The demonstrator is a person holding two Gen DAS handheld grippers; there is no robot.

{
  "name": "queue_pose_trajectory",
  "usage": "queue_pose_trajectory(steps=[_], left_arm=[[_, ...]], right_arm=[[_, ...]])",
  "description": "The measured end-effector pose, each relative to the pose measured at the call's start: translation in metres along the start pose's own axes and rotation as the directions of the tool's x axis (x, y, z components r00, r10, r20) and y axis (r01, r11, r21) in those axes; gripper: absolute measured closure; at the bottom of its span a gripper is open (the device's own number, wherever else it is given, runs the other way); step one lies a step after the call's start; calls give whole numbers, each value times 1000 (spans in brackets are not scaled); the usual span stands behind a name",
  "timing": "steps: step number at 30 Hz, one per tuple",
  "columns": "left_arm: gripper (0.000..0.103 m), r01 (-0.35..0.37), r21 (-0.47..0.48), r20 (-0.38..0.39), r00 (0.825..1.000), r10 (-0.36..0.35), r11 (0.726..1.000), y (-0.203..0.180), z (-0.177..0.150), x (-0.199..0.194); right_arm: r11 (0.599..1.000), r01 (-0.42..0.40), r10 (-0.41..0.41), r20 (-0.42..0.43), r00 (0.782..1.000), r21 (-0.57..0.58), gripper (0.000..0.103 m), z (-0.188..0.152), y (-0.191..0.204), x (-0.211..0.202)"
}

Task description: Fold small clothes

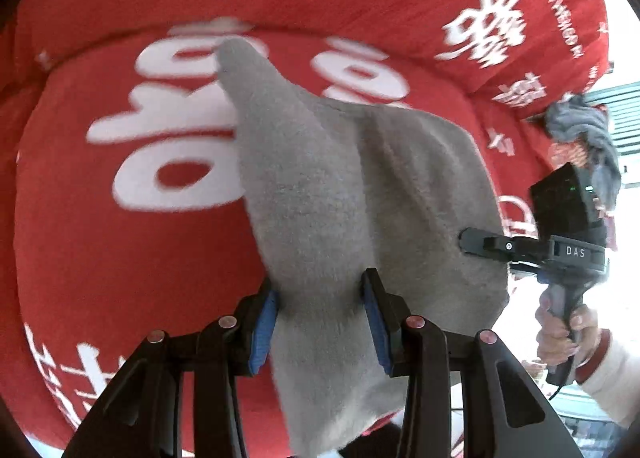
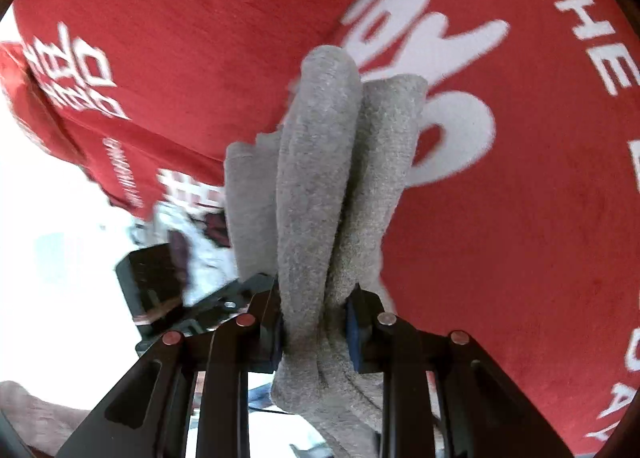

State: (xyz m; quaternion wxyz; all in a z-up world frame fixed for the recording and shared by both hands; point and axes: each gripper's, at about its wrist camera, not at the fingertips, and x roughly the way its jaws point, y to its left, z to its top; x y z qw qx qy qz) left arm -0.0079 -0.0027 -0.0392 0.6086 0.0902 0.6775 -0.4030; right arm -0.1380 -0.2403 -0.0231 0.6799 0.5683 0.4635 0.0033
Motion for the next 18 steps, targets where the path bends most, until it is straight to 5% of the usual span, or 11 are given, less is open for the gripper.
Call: queue_pose_trajectory(steps=[4,6,11,18], left_arm=[[60,-34,-59,0,999,34,998,27,-10,9],[60,-48,-69,11,999,49,996,32,-13,5],[58,-144,-59,21,989,145,988,22,-14,-1],[58,-259,-49,24,965,260,965,1,-18,-10]], right_arm=[[959,258,-257,19,966,-119,74,2,2,8],[908,367,-366,44,929,-202,68,0,4,7],[846,474,-466,95,880,-245,67,-8,16,-1],[806,572,-562,105,820,-151,67,-26,15,-22]])
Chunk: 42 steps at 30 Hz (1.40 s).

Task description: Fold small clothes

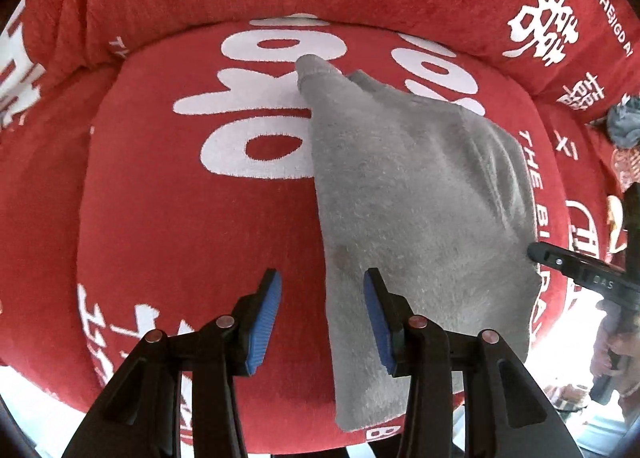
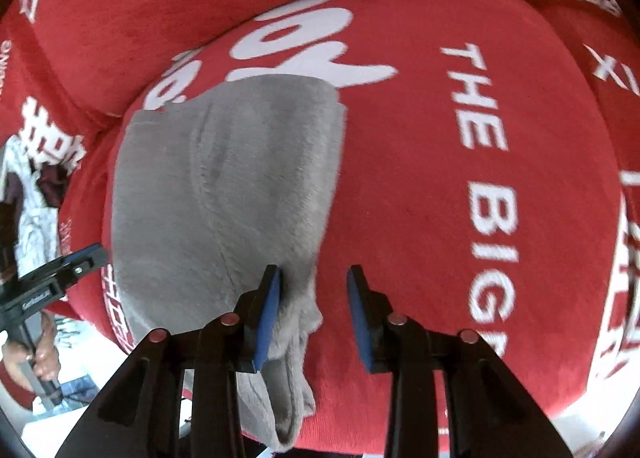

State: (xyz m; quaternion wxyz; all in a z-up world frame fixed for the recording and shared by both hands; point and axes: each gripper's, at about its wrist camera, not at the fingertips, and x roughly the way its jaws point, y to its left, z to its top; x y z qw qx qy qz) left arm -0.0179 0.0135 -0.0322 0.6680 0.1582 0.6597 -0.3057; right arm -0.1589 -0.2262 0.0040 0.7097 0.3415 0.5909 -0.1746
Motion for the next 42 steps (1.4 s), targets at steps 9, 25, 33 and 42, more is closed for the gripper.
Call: queue_pose_trajectory(steps=[9,25,33,42], left_arm=[[26,-68,22,0,998,68,997,-21,-6,-16],[1,-129,-25,-36,991,128,991,-26,-17,-24],[1,-147,-34,-4,989,147,989,-28,-23,-35],[1,-151,-48,-15,989,150,987,-27,-22,-36]], right_arm=[[994,65,-66,5,998,83,62,-19,9,-29],[996,93,-93,25,995,19,21,-26,68,-49],[985,174,-173,32,984,-20,19,-26,80,-48],[981,196,-196,15,980,-1,19,-28,80,-45]])
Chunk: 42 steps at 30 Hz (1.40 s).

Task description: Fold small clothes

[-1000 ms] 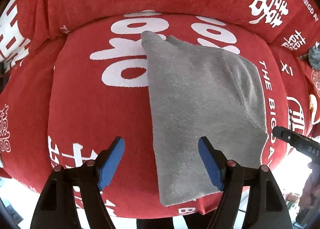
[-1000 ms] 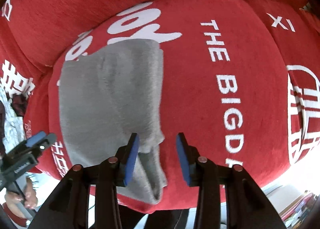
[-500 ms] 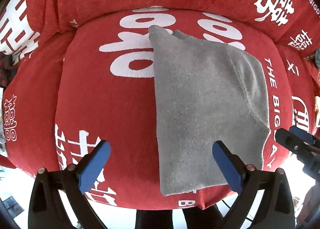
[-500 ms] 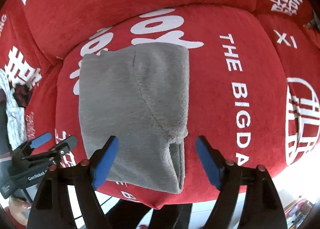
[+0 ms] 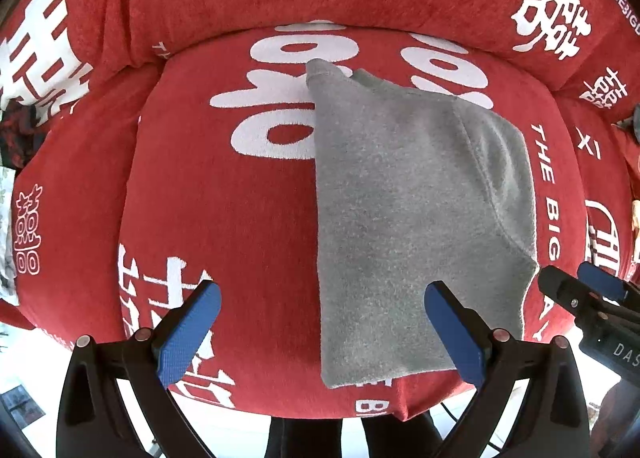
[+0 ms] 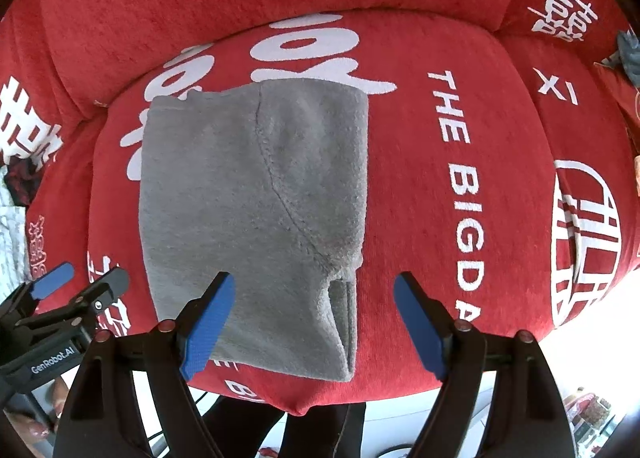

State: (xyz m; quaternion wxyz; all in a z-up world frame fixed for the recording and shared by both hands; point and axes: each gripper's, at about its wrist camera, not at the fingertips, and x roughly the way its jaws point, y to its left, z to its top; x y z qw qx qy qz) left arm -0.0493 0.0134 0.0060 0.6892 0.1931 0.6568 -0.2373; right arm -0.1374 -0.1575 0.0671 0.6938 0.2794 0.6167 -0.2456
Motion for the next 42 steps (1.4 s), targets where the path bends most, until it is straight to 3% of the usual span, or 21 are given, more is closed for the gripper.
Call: queue_pose_trajectory(steps=[42], left_arm=[[1,-30,0,1,1000,30,1000,-1,1,2]], right_arm=[[1000,5,-5,-8,1000,-4,19,0,4,2]])
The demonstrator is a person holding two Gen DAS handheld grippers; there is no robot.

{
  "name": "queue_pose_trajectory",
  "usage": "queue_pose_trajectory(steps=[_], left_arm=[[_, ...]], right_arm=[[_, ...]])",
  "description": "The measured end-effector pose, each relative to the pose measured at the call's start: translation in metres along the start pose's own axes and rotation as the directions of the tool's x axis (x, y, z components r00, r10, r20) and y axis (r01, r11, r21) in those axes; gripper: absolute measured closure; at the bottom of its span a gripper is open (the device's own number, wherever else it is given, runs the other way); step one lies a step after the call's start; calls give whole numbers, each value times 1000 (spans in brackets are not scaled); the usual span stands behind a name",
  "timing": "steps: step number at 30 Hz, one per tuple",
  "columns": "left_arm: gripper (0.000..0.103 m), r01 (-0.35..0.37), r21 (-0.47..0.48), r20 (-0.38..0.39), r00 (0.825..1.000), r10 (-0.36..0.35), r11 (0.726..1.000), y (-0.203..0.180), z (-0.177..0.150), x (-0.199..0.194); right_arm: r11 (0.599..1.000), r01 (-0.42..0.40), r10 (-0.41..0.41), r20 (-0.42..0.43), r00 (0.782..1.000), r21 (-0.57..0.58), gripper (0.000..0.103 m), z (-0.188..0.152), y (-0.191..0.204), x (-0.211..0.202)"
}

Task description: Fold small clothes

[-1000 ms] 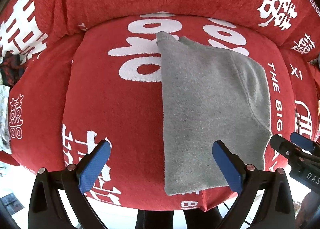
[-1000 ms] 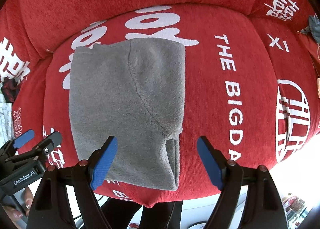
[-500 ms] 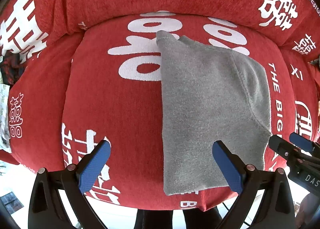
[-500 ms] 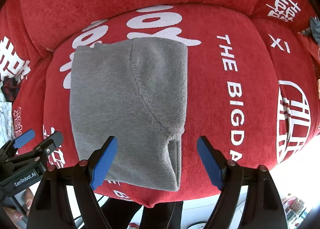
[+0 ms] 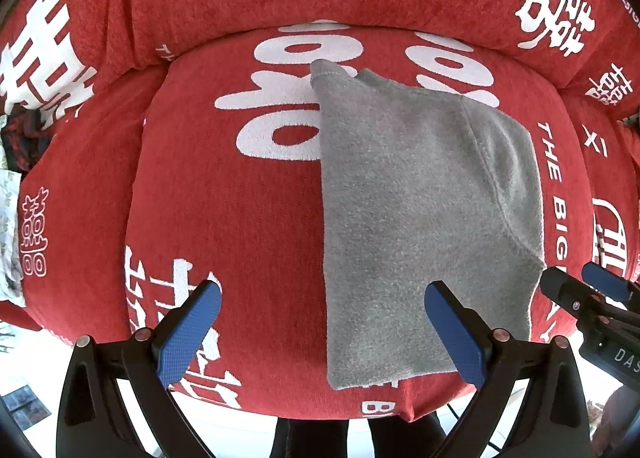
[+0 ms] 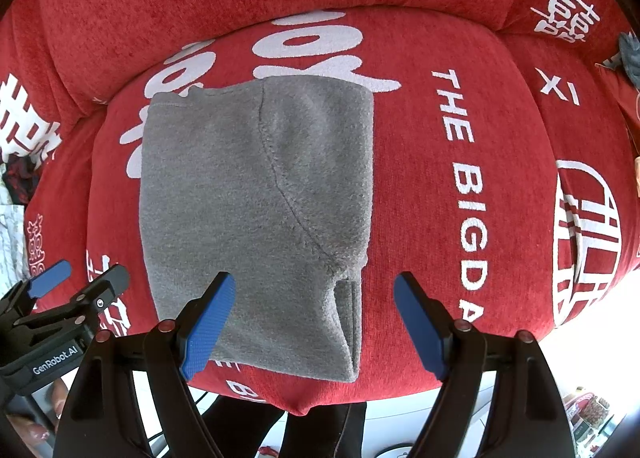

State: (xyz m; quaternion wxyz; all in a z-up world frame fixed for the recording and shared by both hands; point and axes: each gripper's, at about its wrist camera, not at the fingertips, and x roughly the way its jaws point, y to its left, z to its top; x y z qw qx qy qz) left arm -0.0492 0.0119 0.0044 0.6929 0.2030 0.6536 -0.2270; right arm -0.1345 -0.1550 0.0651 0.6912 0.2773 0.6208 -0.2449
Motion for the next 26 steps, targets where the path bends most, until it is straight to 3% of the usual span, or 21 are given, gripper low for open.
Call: queue_pose_trajectory(steps=[14,26], left_arm=[[1,-31,16,9,999,31,999,-1,0,1],[1,-13,30,31,999,12,999,-3,2,-1]], right_arm=[[1000,0,0,-2,1000,5,19,-2,4,0],[1000,0,0,-2,1000,8,19,-3,6,3]])
